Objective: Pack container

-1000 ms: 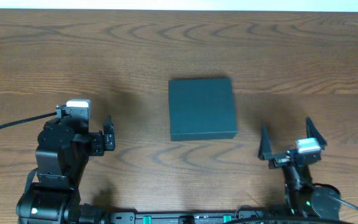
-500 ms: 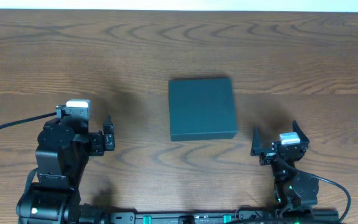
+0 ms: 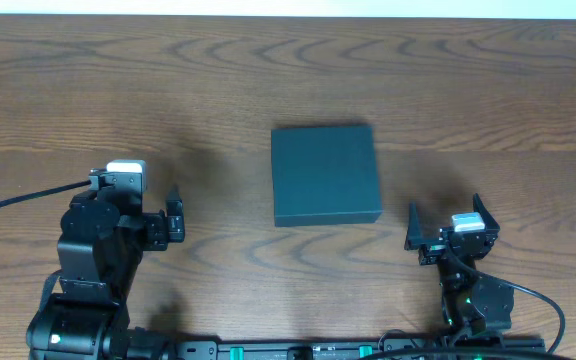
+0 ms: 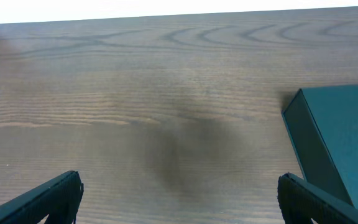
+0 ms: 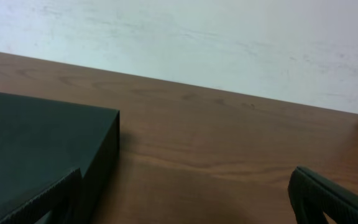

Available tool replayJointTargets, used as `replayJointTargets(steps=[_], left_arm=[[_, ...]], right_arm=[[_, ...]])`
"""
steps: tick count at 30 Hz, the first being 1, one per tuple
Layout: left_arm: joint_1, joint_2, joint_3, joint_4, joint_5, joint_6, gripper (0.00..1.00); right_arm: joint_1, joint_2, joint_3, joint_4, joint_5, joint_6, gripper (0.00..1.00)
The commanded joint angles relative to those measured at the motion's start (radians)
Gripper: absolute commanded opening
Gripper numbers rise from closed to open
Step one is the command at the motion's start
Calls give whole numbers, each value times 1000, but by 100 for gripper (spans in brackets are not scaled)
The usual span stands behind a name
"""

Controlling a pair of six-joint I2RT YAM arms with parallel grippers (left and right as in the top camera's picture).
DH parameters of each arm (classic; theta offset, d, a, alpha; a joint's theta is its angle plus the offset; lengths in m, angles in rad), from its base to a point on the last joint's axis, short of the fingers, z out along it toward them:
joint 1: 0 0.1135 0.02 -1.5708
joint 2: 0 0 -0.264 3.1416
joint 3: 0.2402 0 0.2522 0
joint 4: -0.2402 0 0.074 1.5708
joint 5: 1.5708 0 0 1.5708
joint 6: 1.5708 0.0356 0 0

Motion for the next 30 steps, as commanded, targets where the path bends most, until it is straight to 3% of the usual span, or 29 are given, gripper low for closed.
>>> replayJointTargets(steps=[1, 8, 18, 30], left_arm=[[0, -1, -4, 1, -15, -12, 99], [0, -1, -4, 0, -15, -12, 99], [0, -1, -4, 0, -15, -12, 99], [0, -1, -4, 0, -15, -12, 99]], right_arm=[[-8, -10, -5, -3, -11, -5, 99], [-9, -10, -5, -4, 2, -6, 99], [-9, -10, -4, 8, 122, 144, 99], [-10, -9, -4, 9, 94, 143, 99]])
